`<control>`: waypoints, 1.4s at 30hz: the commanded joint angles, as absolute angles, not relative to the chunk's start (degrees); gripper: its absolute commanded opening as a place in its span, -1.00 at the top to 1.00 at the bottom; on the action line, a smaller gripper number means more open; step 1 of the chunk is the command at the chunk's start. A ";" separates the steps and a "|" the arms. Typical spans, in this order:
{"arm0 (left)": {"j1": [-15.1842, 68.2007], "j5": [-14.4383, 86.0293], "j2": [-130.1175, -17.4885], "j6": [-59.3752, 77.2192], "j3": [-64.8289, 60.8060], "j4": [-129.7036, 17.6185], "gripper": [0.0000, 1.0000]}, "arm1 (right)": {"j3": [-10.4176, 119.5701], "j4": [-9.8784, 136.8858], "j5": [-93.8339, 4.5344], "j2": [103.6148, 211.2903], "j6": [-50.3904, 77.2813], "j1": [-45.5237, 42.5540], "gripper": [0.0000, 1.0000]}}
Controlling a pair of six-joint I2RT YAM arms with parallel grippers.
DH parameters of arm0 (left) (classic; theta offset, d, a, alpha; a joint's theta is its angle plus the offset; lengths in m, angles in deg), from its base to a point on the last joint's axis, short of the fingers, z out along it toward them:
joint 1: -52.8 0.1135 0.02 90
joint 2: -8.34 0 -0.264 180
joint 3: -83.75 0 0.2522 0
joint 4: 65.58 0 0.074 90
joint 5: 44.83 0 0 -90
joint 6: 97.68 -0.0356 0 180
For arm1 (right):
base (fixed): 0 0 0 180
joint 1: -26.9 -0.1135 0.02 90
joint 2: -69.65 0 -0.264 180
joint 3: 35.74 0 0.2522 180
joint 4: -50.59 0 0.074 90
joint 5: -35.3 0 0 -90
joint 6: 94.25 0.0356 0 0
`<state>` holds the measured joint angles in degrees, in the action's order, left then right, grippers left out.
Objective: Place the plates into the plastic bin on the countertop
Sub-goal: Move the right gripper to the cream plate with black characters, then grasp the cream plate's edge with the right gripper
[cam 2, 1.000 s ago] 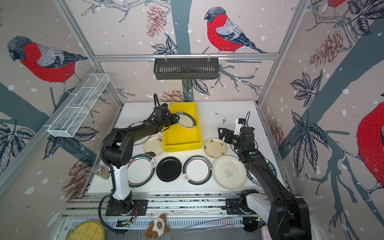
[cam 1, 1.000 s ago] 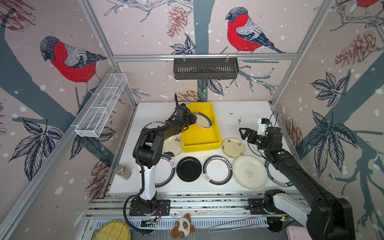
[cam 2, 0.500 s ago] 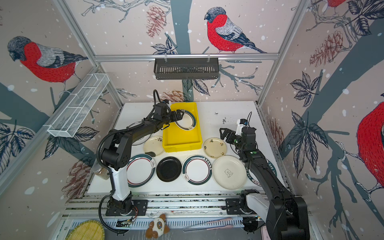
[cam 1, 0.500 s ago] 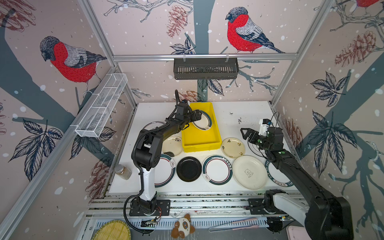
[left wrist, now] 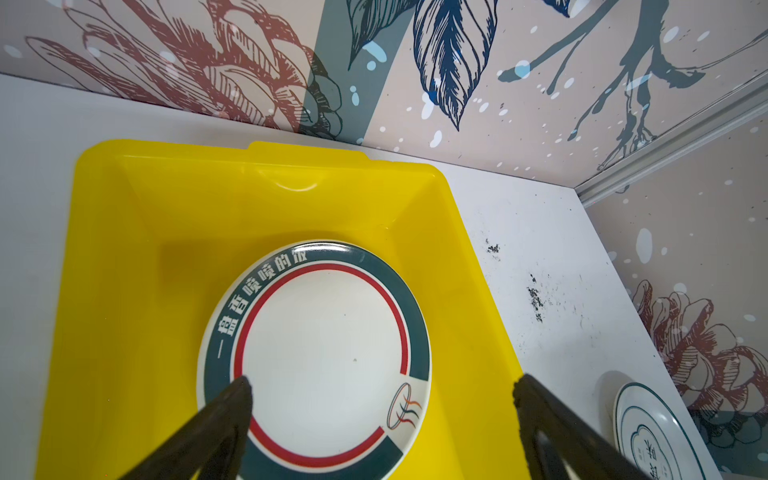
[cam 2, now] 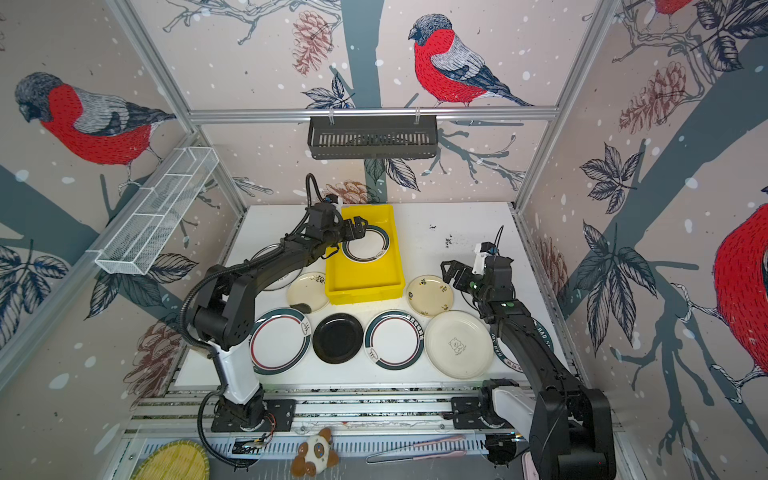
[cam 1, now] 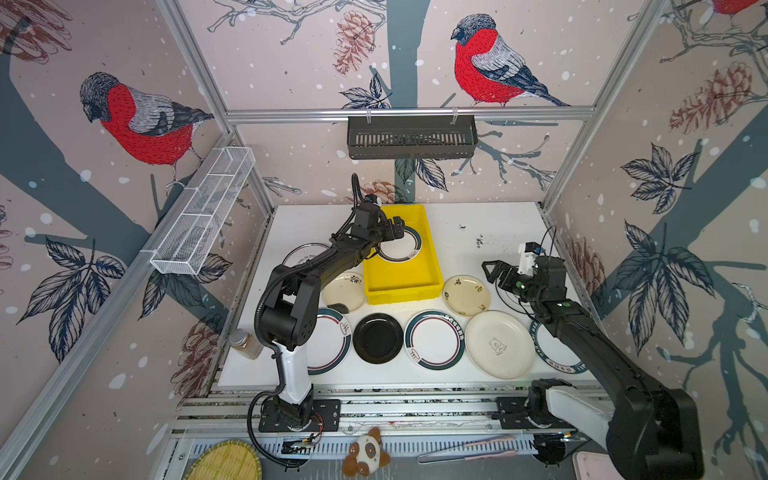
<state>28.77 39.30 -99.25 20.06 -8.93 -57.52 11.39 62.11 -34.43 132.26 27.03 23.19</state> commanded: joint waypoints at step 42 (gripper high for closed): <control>24.98 32.92 -64.41 17.91 25.07 -76.20 -0.92 | 5.05 64.03 -30.18 141.17 22.67 26.27 0.08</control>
